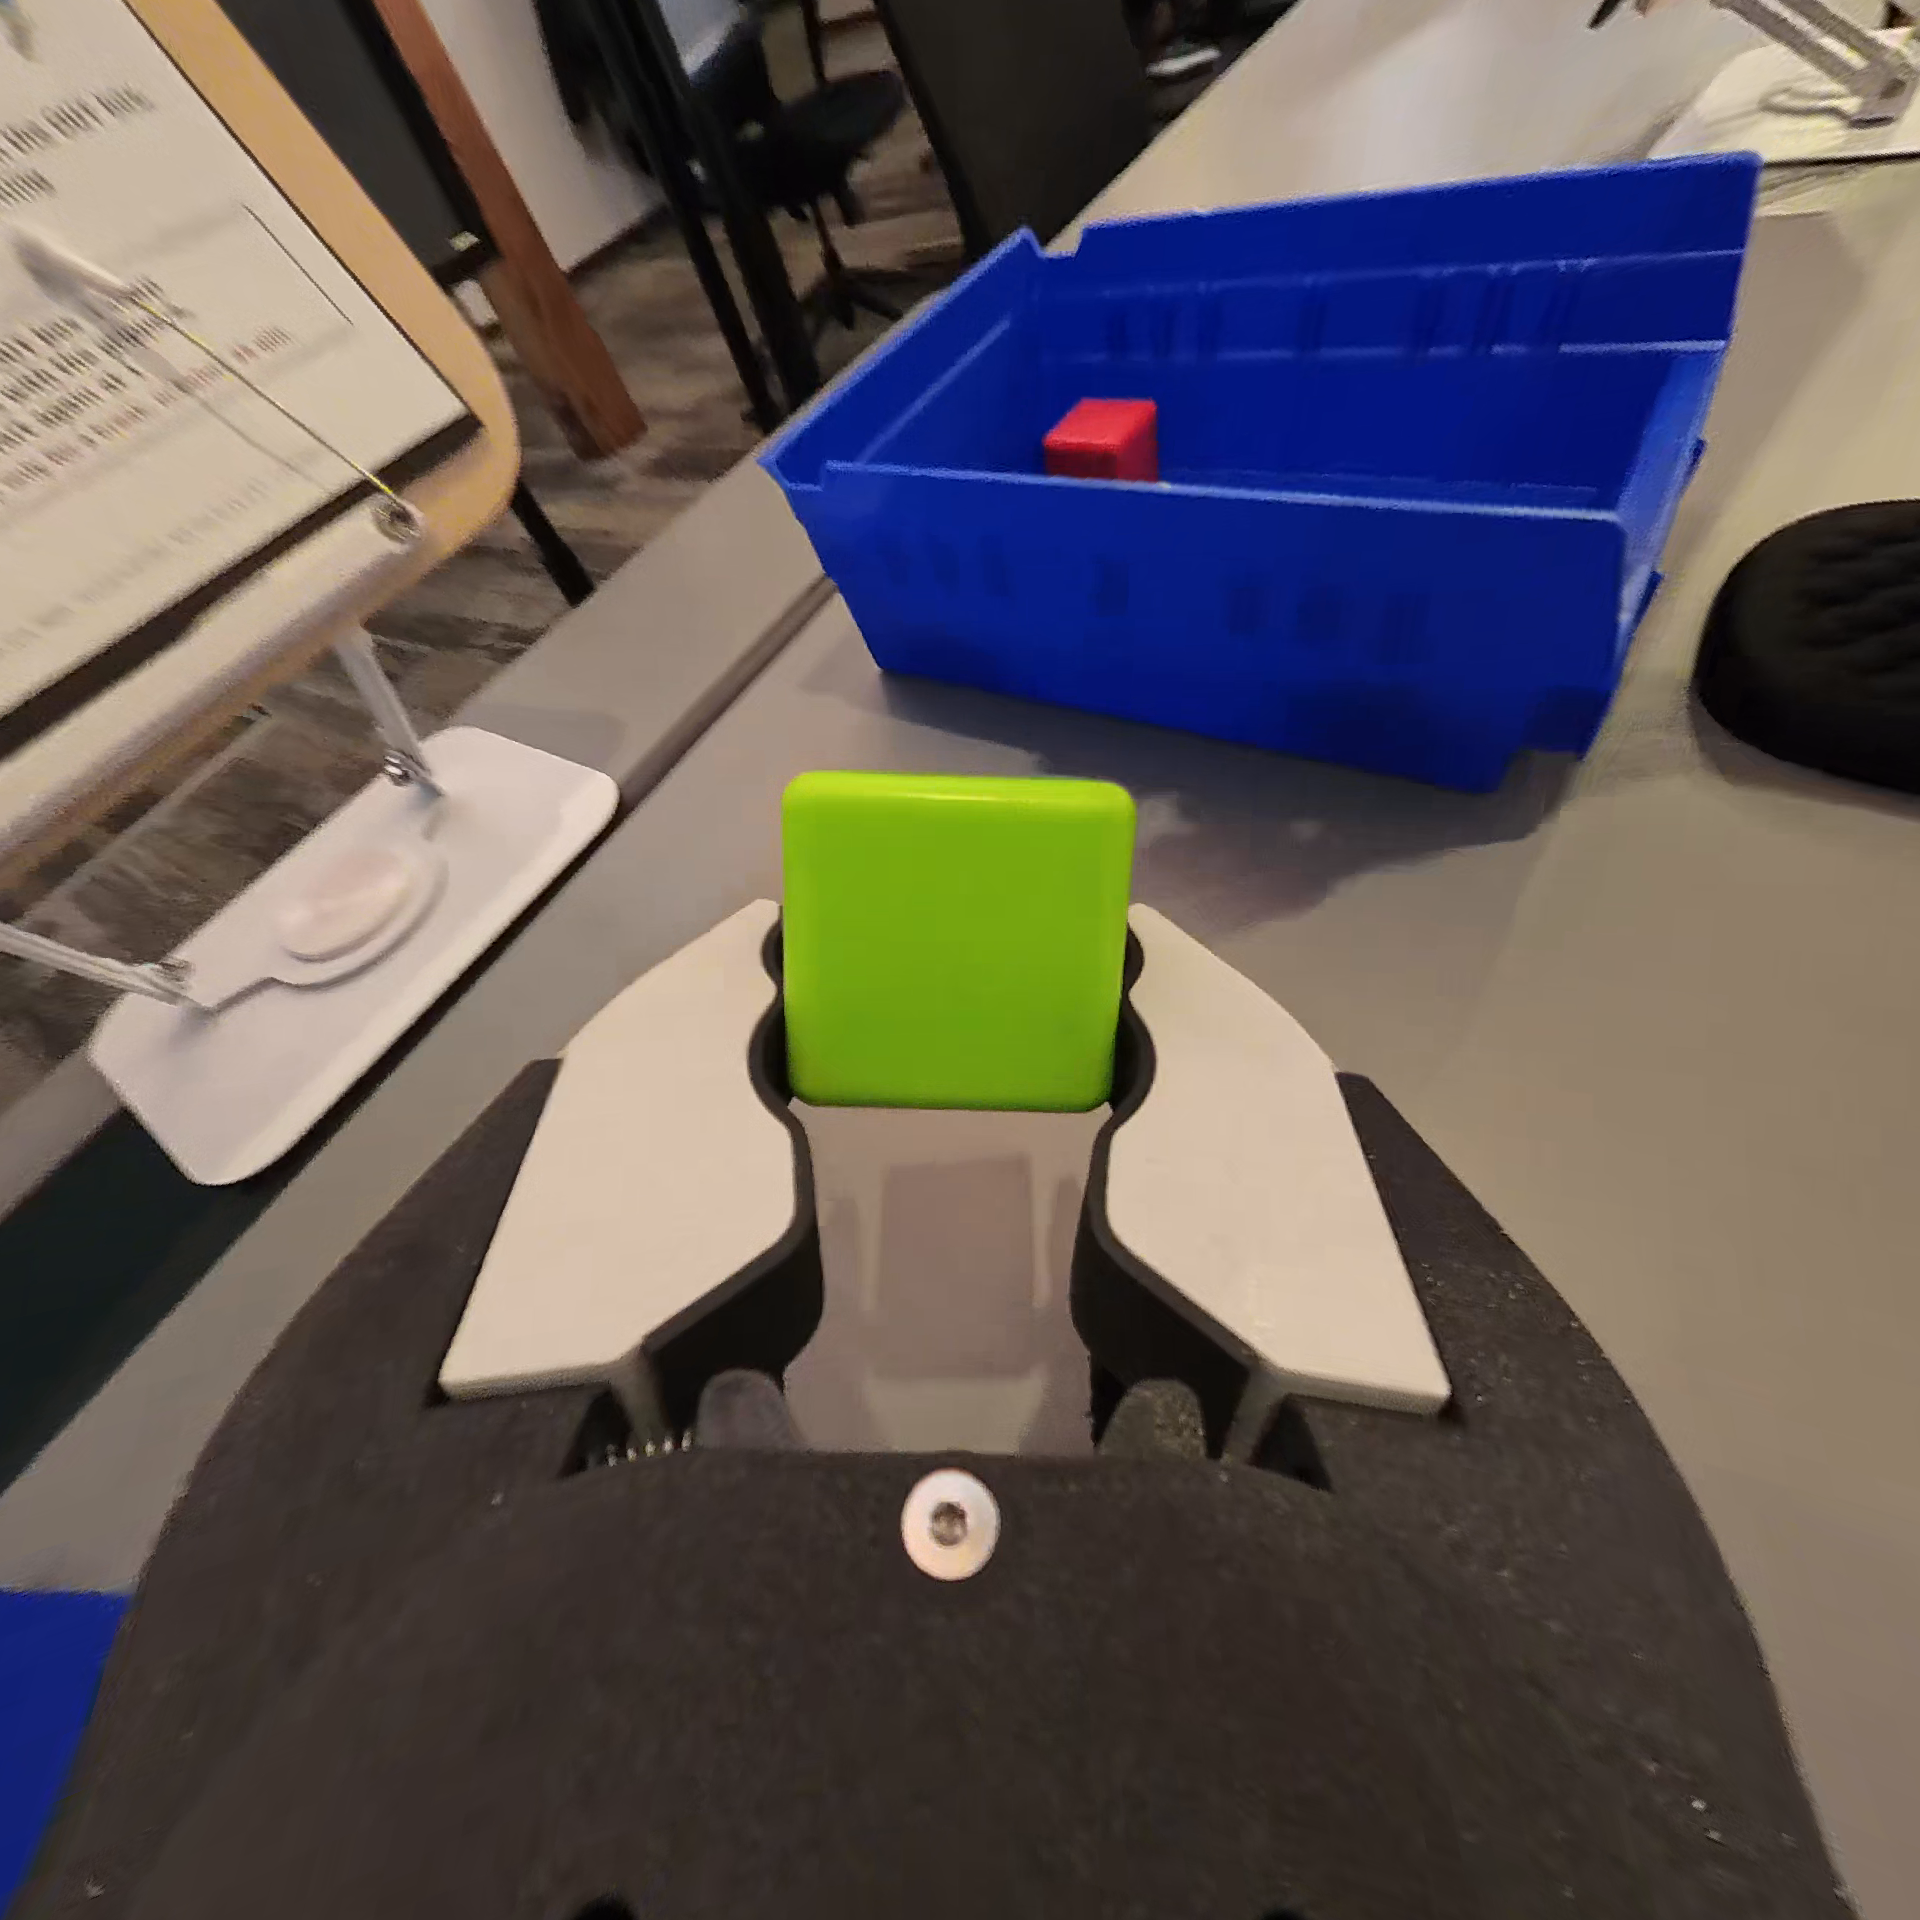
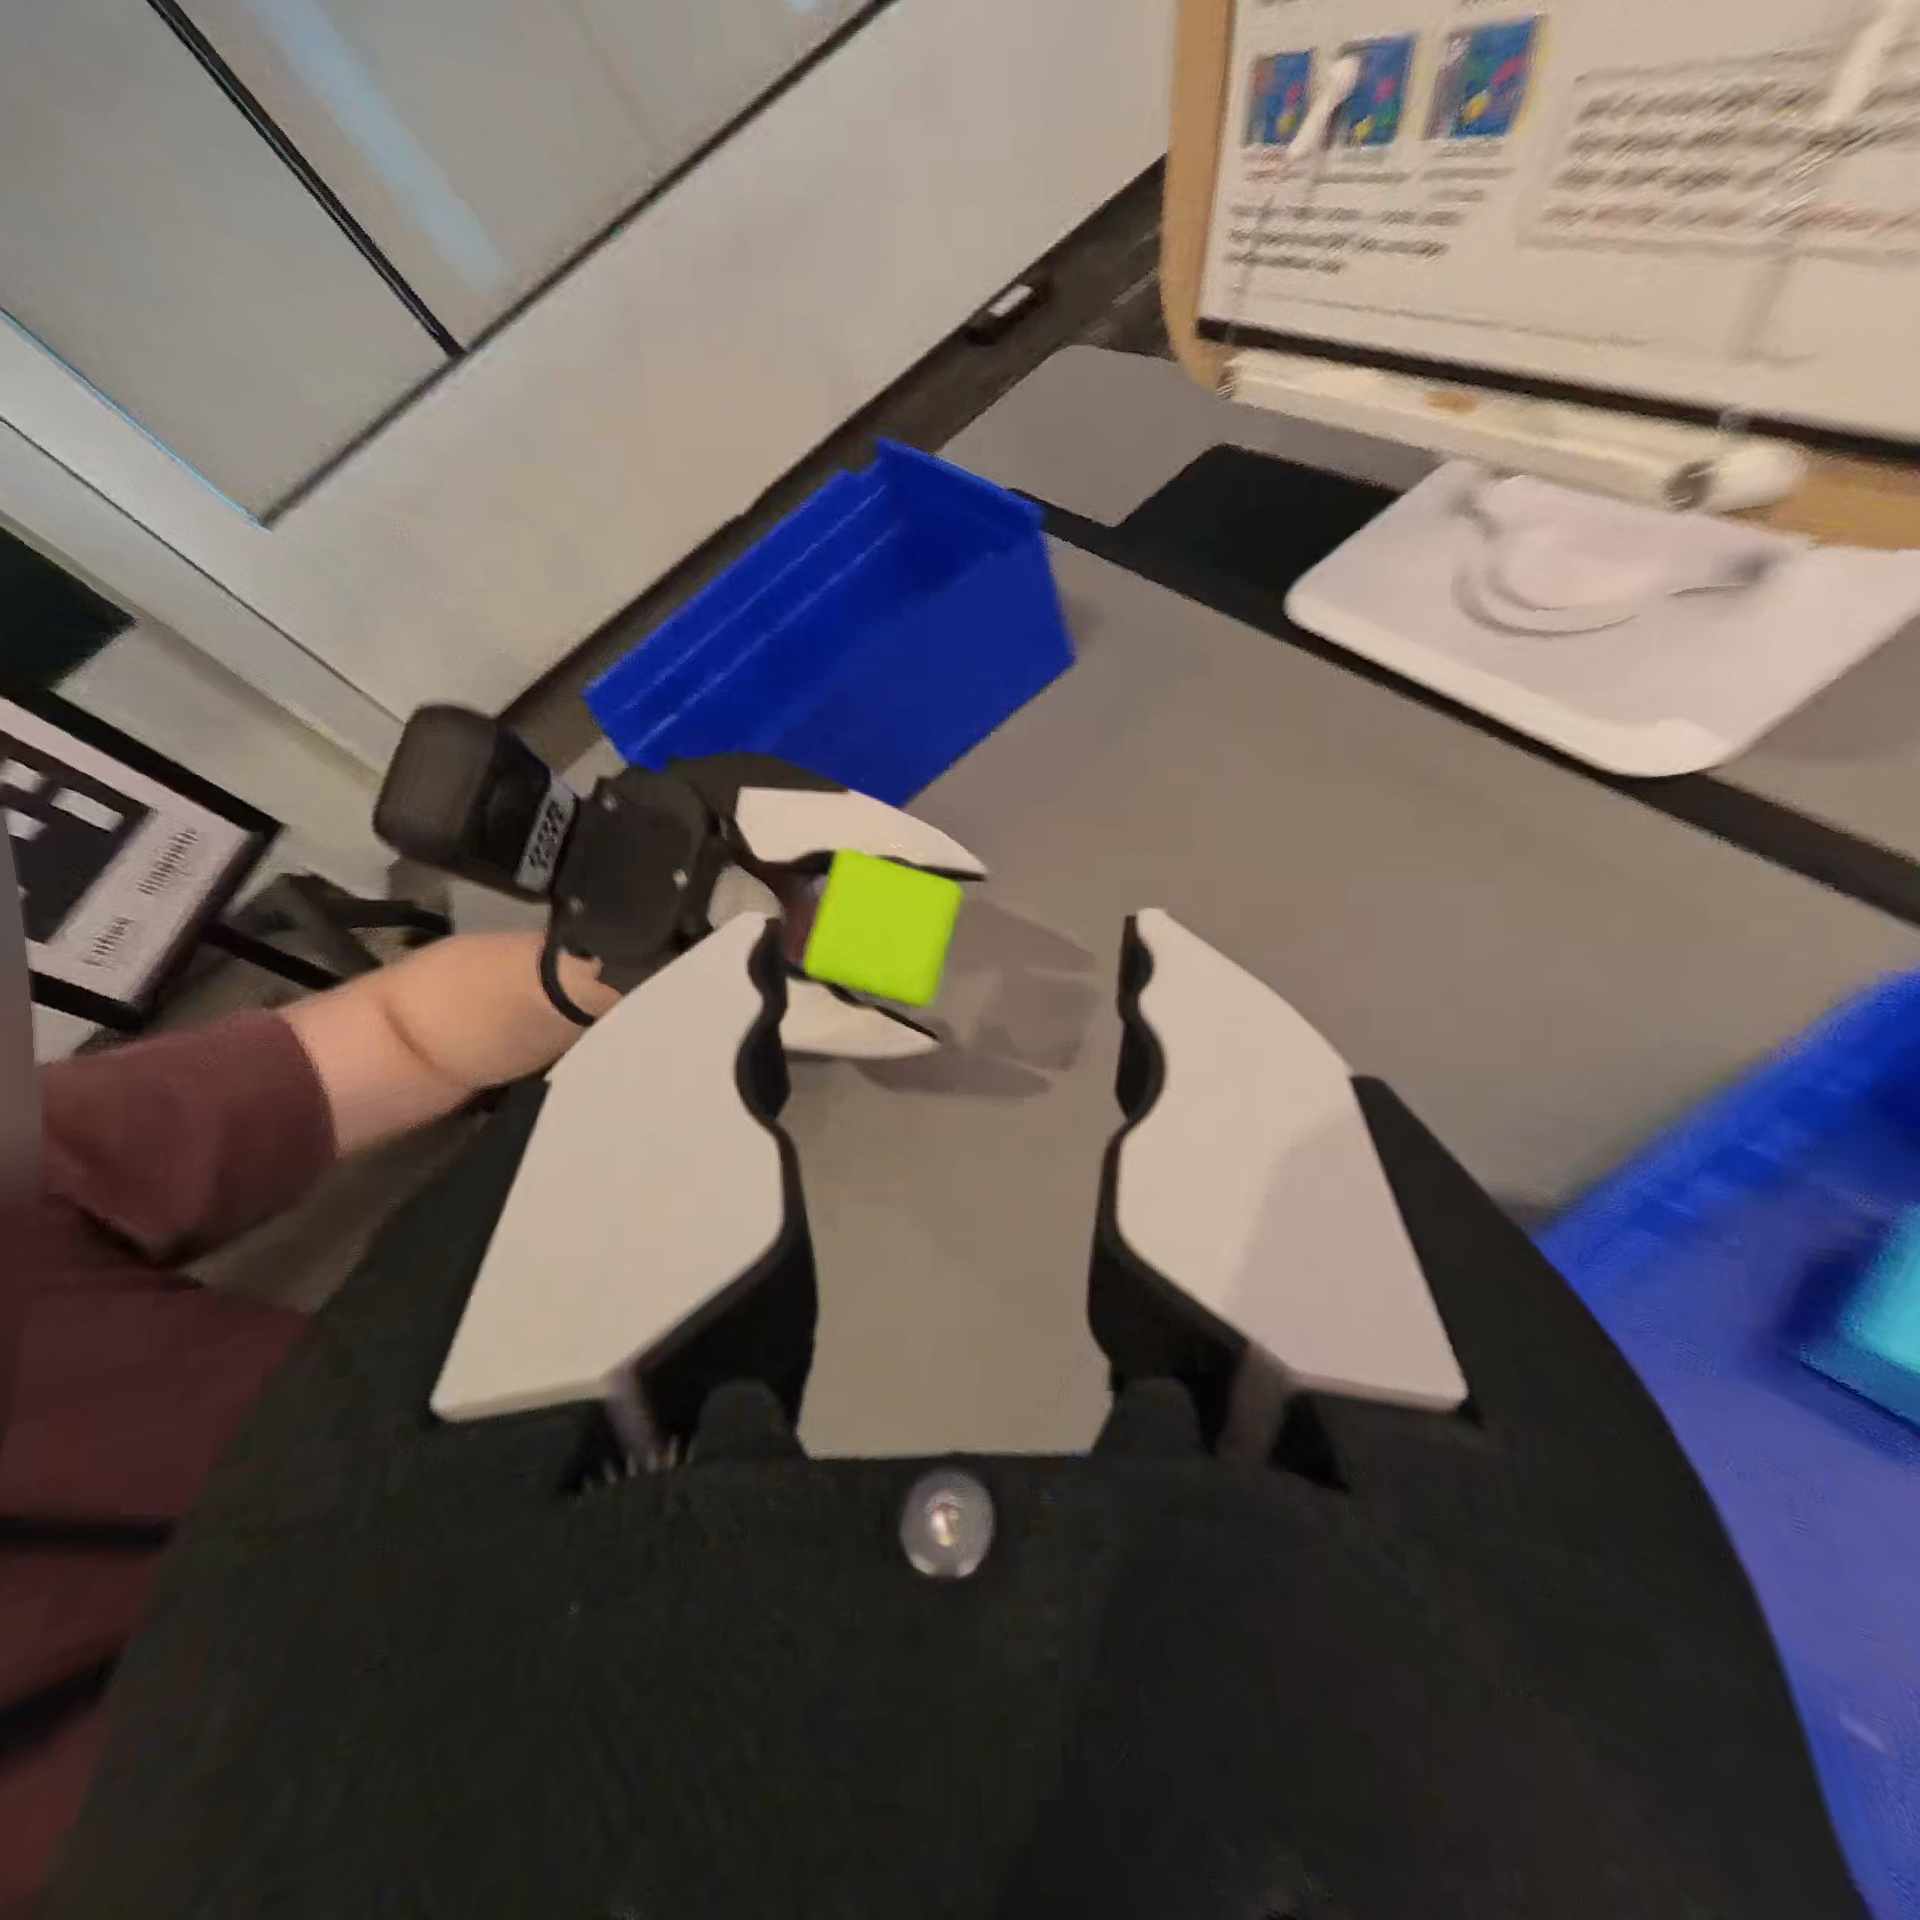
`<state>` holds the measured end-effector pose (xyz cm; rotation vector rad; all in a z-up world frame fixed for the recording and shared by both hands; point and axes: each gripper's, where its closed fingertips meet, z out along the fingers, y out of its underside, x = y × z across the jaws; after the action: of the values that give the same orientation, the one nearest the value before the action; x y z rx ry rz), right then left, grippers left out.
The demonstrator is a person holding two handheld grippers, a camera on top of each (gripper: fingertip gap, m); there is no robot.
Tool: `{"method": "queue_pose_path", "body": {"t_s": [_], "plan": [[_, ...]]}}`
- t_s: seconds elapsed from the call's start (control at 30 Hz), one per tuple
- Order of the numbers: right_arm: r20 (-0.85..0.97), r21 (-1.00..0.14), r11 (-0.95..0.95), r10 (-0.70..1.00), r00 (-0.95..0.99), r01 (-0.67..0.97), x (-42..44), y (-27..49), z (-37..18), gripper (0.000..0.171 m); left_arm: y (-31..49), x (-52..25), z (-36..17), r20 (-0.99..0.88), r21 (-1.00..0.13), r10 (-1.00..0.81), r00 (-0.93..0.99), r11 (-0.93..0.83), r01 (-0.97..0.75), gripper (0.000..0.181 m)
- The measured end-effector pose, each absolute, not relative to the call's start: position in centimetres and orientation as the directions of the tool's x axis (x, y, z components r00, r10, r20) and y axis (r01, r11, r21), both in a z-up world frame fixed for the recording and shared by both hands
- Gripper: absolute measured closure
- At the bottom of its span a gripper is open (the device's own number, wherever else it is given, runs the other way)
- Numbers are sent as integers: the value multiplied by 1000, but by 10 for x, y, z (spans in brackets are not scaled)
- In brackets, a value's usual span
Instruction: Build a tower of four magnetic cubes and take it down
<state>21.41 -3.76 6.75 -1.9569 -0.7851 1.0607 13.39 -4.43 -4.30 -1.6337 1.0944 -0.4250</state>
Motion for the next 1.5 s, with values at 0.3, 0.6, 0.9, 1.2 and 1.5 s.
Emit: {"method": "queue_pose_path", "body": {"t_s": [0.3,0.6,0.9,1.2,1.5], "plan": [[-496,-668,-662,737,458,340,132,-52,-8,91,-50,137,-41,-358,-860,-773,524,54,-507,124],[-528,-606,-670,742,414,429,130,-60,-25,126,-54,142,-55,-336,-844,-800,497,21,-536,123],[-135,-485,-766,542,829,422,331,-40,-19,126,-64,147,-54,-264,-846,-846,464,-28,-532,113],[-8,1,-976,220,976,220,447,-54,-119,126,-65,144,-51,-274,-827,-848,454,-32,-561,118],[77,49,-967,253,964,250,452,-63,-113,121,-59,130,-36,-291,-824,-822,489,-44,-565,115]]}}
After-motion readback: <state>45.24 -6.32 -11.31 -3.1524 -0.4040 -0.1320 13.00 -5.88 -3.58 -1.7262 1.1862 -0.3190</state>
